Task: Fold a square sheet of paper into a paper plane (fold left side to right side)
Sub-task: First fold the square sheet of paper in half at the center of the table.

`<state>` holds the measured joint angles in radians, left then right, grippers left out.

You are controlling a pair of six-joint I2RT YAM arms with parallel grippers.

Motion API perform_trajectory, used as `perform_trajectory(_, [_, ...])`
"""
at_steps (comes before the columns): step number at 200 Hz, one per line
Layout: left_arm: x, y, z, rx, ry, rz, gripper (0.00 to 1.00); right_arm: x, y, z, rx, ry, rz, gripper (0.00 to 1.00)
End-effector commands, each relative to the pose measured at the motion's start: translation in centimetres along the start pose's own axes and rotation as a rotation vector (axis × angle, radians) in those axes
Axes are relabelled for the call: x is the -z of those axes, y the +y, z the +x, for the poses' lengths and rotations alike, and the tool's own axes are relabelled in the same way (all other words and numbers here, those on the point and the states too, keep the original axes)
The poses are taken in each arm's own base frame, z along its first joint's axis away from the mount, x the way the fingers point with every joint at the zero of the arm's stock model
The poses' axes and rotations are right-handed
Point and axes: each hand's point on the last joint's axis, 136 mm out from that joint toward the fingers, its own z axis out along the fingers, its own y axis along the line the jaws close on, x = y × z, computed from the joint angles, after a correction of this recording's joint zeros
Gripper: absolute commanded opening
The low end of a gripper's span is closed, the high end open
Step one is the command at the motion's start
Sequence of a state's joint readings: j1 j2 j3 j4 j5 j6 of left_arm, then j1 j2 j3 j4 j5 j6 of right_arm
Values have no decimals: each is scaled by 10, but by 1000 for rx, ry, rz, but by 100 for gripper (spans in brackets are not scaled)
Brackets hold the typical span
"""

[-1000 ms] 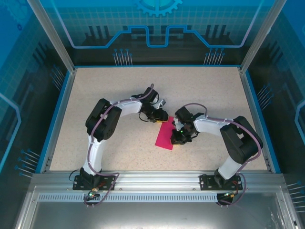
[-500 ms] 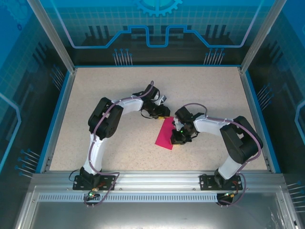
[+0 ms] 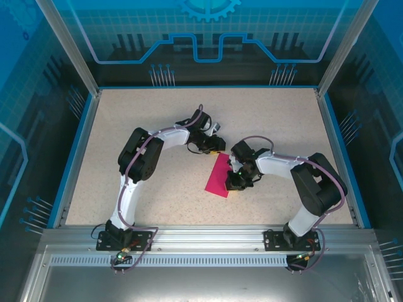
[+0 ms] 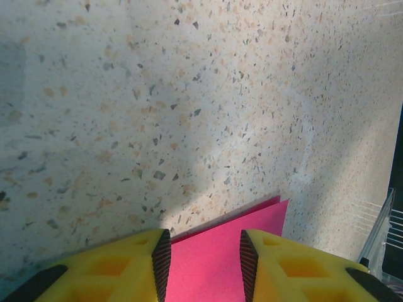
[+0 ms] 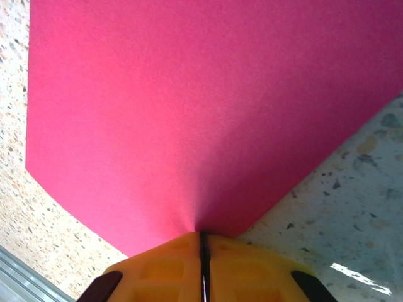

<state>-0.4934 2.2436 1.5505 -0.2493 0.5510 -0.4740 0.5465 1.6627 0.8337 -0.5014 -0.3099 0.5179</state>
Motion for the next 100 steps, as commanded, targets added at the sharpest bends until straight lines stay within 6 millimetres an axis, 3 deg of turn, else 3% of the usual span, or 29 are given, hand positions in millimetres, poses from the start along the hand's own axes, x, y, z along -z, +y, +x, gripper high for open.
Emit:
perform_trajectory(1, [15,10,-31,-14,-107,-39,38,-2,-52,26,-52,89,207,10])
perform_trajectory(50, [74,-6,-39,-50,-204,-37,41,20,-48,-2,-18,-19,164,12])
perform_trajectory(79, [93,-10,-17,-53,-197,-41,41,41,-35,-20,11,-128,91,15])
perform_trajectory(100, [93,-11,6,-15,-167,-9,40,59,-34,-29,0,-223,37,33])
